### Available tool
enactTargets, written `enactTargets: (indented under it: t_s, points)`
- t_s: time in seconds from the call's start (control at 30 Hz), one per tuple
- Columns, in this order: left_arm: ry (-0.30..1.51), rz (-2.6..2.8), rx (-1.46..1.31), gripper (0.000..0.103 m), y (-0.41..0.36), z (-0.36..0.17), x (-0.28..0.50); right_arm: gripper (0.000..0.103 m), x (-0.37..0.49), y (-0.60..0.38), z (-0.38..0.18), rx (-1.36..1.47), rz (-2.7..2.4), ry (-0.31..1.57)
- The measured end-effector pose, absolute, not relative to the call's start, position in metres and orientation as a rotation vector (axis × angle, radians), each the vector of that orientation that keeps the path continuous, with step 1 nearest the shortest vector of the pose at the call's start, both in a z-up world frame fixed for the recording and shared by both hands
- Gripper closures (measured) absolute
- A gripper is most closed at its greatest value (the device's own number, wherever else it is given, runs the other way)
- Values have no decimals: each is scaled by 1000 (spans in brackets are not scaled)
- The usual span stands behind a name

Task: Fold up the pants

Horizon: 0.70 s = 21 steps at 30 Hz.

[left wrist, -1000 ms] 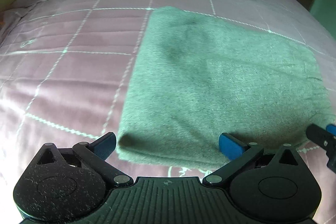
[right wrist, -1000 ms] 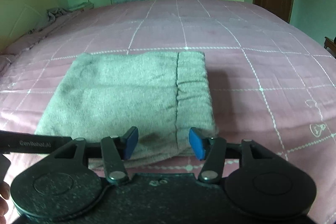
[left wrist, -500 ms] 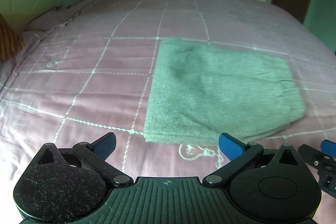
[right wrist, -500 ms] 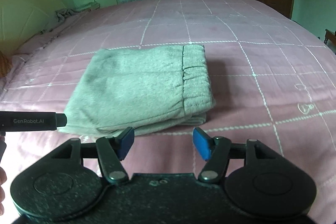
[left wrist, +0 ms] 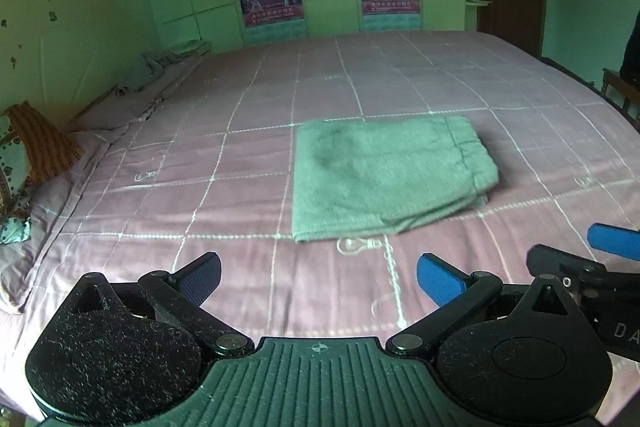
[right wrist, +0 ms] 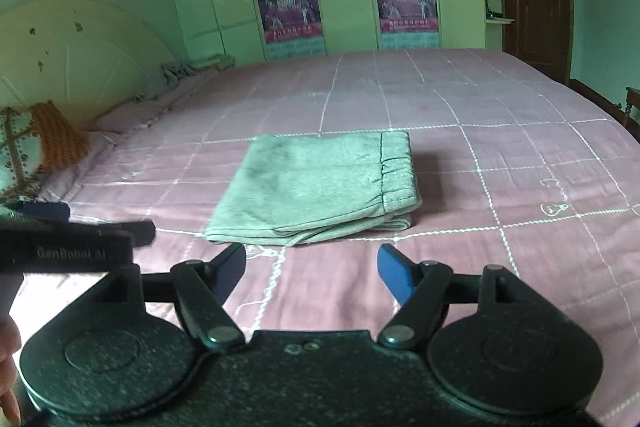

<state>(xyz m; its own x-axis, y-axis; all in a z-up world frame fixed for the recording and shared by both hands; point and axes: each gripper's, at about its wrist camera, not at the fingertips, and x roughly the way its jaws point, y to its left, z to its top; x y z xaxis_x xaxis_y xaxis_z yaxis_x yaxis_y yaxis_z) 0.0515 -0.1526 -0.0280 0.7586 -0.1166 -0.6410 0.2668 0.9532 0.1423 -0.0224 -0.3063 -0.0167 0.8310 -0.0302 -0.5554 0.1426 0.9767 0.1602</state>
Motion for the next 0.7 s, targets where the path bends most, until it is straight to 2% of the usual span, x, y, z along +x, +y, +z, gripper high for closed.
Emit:
enactTargets:
  t_s: [0.27, 0.47, 0.53, 0.67, 0.7]
  points:
    - [559, -281, 290, 0, -142, -8, -3, 26, -68, -290, 0, 186, -96, 524]
    - [547, -306, 374, 0, -147, 3, -24, 24, -94, -286, 8, 198, -137, 472]
    - [593, -324, 312, 0, -143, 6, -23, 23, -98, -284, 10, 198, -159, 459]
    - [645, -336, 103, 0, -124, 9, -28, 10, -111, -288, 14, 215, -238, 414]
    - [638, -312, 60, 0, -120, 10, -31, 9, -115, -289, 16, 209, -255, 402]
